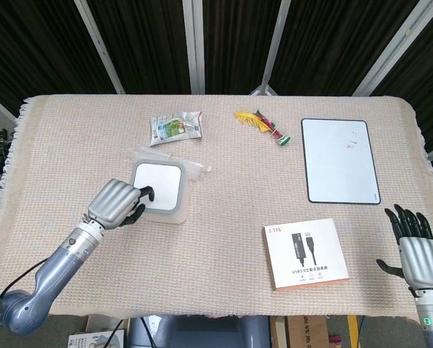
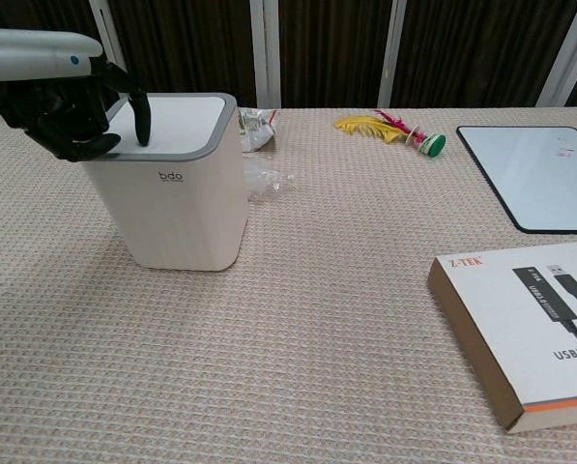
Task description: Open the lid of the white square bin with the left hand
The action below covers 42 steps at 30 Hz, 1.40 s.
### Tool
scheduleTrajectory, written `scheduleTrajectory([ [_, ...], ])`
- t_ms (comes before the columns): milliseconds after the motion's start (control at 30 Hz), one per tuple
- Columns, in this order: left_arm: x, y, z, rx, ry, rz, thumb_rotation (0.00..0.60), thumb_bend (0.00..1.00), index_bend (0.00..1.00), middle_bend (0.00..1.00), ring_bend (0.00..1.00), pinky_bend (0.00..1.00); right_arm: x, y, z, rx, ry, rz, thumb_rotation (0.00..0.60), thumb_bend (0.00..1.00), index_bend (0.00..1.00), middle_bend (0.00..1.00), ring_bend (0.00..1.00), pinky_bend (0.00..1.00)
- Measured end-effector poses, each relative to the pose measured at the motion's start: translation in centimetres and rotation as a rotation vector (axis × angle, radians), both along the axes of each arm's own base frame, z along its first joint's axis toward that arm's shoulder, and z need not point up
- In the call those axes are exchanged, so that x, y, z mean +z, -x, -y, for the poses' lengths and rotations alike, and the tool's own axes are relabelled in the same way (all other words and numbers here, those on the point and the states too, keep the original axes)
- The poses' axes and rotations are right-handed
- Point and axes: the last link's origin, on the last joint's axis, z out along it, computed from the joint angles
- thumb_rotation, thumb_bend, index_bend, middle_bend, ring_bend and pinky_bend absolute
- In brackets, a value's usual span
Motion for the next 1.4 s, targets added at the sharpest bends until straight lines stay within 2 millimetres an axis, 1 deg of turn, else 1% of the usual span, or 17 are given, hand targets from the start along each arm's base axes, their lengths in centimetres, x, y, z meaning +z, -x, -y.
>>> scheduleTrajectory([
  [100,-0.1,-0.2,0.0,-0.007,-0.005,-0.002,0.6,0.71,0.44,0.9,0.85,0.75,-0.1,-0.1,0.0,0.001,-0.003,0.0,0.6,0.13,0.09,0.04,0.02,0.03],
  [233,0.4,-1.1,-0.2,-0.022,-0.043,0.041,0.6,0.69,0.44,0.88,0.85,0.75,-0.1,-0.1,0.0,0.003,-0.004,-0.001,0.6,0.13,0.09,0.04,0.02,0.03],
  [300,0.9,-1.5,-0.3,-0.033,-0.073,0.069,0.6,0.64,0.42,0.84,0.84,0.75,-0.1,-0.1,0.0,0.003,-0.003,0.001,0.6,0.13,0.09,0.04,0.02,0.03],
  [367,1.7,-2.1,-0.3,-0.05,-0.121,0.105,0.6,0.59,0.41,0.78,0.8,0.75,0.0,-0.1,0.0,0.004,-0.001,0.002,0.6,0.13,0.09,0.04,0.02,0.03],
  [467,3.5,-2.4,0.1,-0.071,-0.207,0.142,0.6,0.49,0.37,0.63,0.63,0.7,0.0,-0.1,0.0,0.005,0.001,0.004,0.6,0.13,0.09,0.04,0.02,0.03],
  [500,4.1,-2.3,0.3,-0.073,-0.236,0.147,0.6,0.44,0.36,0.57,0.54,0.66,0.0,-0.1,0.0,0.005,-0.003,0.001,0.6,0.13,0.09,0.04,0.02,0.03],
  [567,5.6,-1.9,1.1,-0.07,-0.302,0.146,0.6,0.35,0.34,0.49,0.41,0.57,0.0,-0.1,-0.1,0.005,-0.014,-0.007,0.6,0.13,0.09,0.04,0.02,0.03],
  [633,7.0,-0.9,2.4,-0.052,-0.362,0.126,0.6,0.26,0.33,0.42,0.32,0.49,0.0,-0.1,-0.1,0.008,-0.027,-0.018,0.6,0.13,0.09,0.04,0.02,0.03],
  [700,7.9,0.3,3.7,-0.025,-0.4,0.099,0.6,0.21,0.31,0.37,0.27,0.44,-0.2,0.0,-0.1,0.008,-0.037,-0.019,0.6,0.13,0.09,0.04,0.02,0.02],
  [833,9.2,3.7,7.4,0.066,-0.432,0.021,0.6,0.17,0.28,0.27,0.18,0.35,-0.3,-0.1,-0.2,0.009,-0.056,-0.025,0.6,0.13,0.09,0.04,0.01,0.0],
  [933,9.4,6.3,10.2,0.146,-0.401,-0.023,0.6,0.13,0.26,0.21,0.11,0.27,-0.3,-0.2,-0.3,0.009,-0.075,-0.026,0.6,0.13,0.09,0.03,0.0,0.0],
  [967,9.5,7.0,10.9,0.174,-0.39,-0.029,0.6,0.13,0.26,0.2,0.11,0.26,-0.3,-0.2,-0.4,0.008,-0.083,-0.026,0.6,0.13,0.09,0.03,0.0,0.0],
  [1033,9.6,8.7,12.4,0.238,-0.37,-0.034,0.6,0.12,0.23,0.15,0.06,0.21,-0.3,-0.4,-0.5,0.007,-0.102,-0.029,0.6,0.13,0.09,0.02,0.0,0.0],
  [1133,9.9,10.6,13.9,0.305,-0.353,-0.018,0.6,0.12,0.21,0.09,0.01,0.17,-0.2,-0.7,-0.7,0.01,-0.124,-0.03,0.6,0.13,0.09,0.02,0.0,0.0],
  [1200,10.1,11.7,14.6,0.341,-0.345,0.002,0.6,0.12,0.2,0.07,0.0,0.15,-0.1,-1.0,-0.8,0.02,-0.13,-0.032,0.6,0.13,0.09,0.01,0.0,0.0],
  [1333,10.8,13.8,16.1,0.406,-0.344,0.059,0.6,0.12,0.2,0.07,0.0,0.13,0.2,-1.3,-0.9,0.039,-0.143,-0.047,0.6,0.13,0.09,0.0,0.0,0.0],
  [1400,11.2,14.3,16.5,0.406,-0.352,0.076,0.6,0.12,0.2,0.07,0.0,0.13,0.4,-1.4,-0.9,0.049,-0.148,-0.05,0.6,0.13,0.09,0.0,0.0,0.0],
])
